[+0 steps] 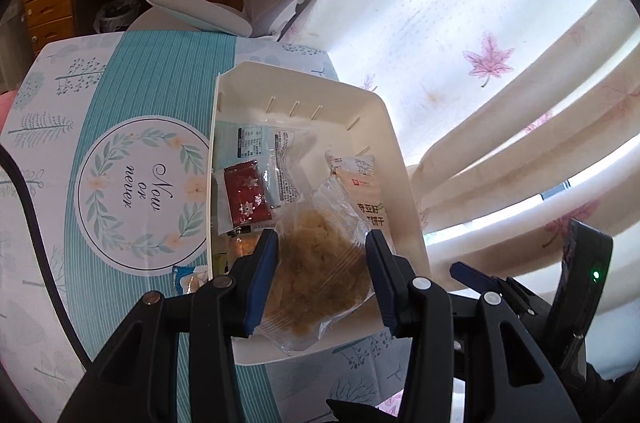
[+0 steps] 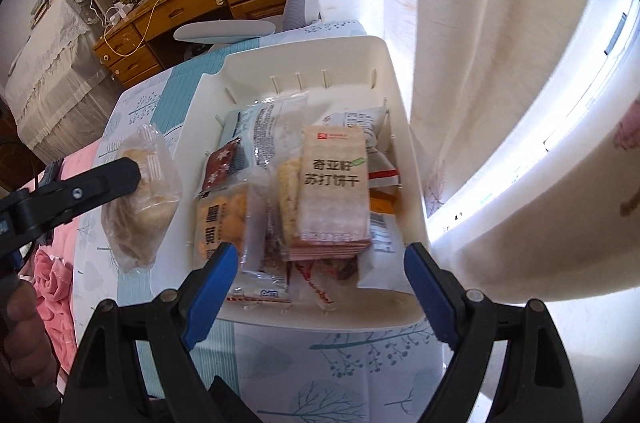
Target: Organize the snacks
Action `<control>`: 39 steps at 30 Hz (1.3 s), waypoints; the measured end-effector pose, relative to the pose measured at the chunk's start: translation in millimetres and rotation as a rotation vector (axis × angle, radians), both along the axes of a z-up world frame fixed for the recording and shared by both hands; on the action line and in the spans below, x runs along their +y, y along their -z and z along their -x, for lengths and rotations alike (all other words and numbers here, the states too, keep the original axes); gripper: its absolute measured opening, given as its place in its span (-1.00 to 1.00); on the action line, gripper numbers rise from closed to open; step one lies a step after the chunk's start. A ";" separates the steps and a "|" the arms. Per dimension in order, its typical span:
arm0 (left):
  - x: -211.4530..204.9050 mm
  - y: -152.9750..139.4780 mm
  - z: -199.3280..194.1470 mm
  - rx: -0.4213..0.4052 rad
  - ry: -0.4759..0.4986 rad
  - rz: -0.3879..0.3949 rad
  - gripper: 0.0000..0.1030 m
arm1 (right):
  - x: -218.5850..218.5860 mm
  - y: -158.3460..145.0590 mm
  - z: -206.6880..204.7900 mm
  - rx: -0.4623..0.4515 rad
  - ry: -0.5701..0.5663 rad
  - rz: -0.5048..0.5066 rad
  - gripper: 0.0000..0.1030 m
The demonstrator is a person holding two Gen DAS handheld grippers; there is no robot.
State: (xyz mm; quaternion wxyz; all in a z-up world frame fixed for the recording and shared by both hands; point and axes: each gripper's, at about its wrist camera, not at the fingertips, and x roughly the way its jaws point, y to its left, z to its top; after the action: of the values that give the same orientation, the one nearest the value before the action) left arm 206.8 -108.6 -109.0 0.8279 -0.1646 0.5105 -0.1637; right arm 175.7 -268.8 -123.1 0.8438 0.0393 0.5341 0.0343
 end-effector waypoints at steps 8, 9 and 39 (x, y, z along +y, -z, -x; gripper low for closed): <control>-10.6 -10.0 -7.9 0.003 -0.056 -0.061 0.45 | -18.7 8.6 2.6 0.026 0.046 -0.102 0.67; -8.9 -12.1 -7.3 0.003 -0.063 -0.061 0.45 | -20.1 8.9 2.0 0.028 0.052 -0.113 0.67; 172.0 -74.4 157.3 -0.039 -0.281 -0.162 0.74 | 113.7 -43.0 92.1 0.017 -0.124 -0.145 0.71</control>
State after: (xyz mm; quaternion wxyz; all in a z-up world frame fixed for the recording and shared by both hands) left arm 49.6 63.3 -34.6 0.8631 -0.1639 0.4777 -0.0077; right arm 83.7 -155.0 -80.1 0.8306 0.0674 0.5386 0.1244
